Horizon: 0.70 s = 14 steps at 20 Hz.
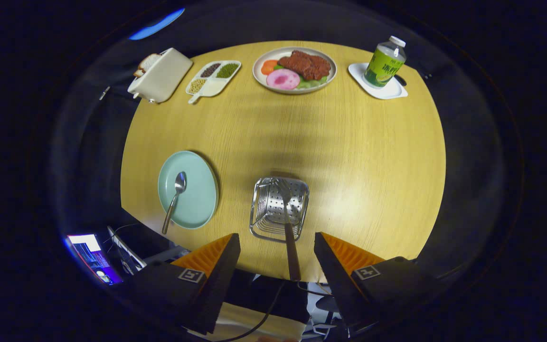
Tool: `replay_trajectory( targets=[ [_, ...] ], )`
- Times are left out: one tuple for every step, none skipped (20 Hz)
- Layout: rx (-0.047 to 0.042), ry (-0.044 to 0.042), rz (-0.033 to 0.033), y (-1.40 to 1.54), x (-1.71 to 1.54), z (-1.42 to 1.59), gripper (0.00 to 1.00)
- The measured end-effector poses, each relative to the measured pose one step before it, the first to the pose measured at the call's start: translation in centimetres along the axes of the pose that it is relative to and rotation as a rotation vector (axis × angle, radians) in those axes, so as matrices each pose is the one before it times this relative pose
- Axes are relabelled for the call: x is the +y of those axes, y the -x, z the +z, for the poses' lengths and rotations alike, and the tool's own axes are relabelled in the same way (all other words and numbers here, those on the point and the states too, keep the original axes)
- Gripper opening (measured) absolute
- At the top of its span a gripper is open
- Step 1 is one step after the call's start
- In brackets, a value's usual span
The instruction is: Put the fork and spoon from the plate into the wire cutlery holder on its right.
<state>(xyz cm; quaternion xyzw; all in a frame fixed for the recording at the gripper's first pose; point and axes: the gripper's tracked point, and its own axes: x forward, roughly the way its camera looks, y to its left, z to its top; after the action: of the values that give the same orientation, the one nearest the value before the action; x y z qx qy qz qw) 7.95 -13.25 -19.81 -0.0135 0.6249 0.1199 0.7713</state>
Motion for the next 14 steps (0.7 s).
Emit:
replay_trajectory(
  targets=[
    [-0.06874,0.00047,-0.00654,0.914,0.294,0.707,0.98],
    [-0.07147,0.00017,-0.00484,0.983,0.353,0.799,0.99],
    [-0.06889,0.00184,-0.00678,0.805,0.453,0.773,1.0],
    [-0.06409,0.00148,-0.0089,0.806,0.479,0.646,0.99],
    [-0.05723,-0.00235,-0.00312,0.664,0.611,0.55,0.99],
    [-0.04838,-0.00733,0.00133,0.673,0.824,0.399,0.99],
    [-0.0378,-0.00633,0.00193,0.448,0.855,0.218,1.0],
    [-0.02523,0.00149,0.00466,0.33,1.071,-0.189,0.99],
    [-0.01329,0.00729,0.01138,0.177,1.02,-0.28,0.99],
    [-0.0089,0.01529,0.01359,-0.014,1.155,-0.468,1.0],
    [-0.00354,0.01149,0.0074,-0.232,1.065,-0.429,1.0],
    [0.0078,0.00367,0.01551,-0.293,1.449,-0.764,0.99],
    [0.0164,-0.00965,0.02646,-0.553,1.772,-0.821,1.0],
    [0.01861,-0.01729,0.02537,-0.515,1.687,-0.923,0.99]
  ],
)
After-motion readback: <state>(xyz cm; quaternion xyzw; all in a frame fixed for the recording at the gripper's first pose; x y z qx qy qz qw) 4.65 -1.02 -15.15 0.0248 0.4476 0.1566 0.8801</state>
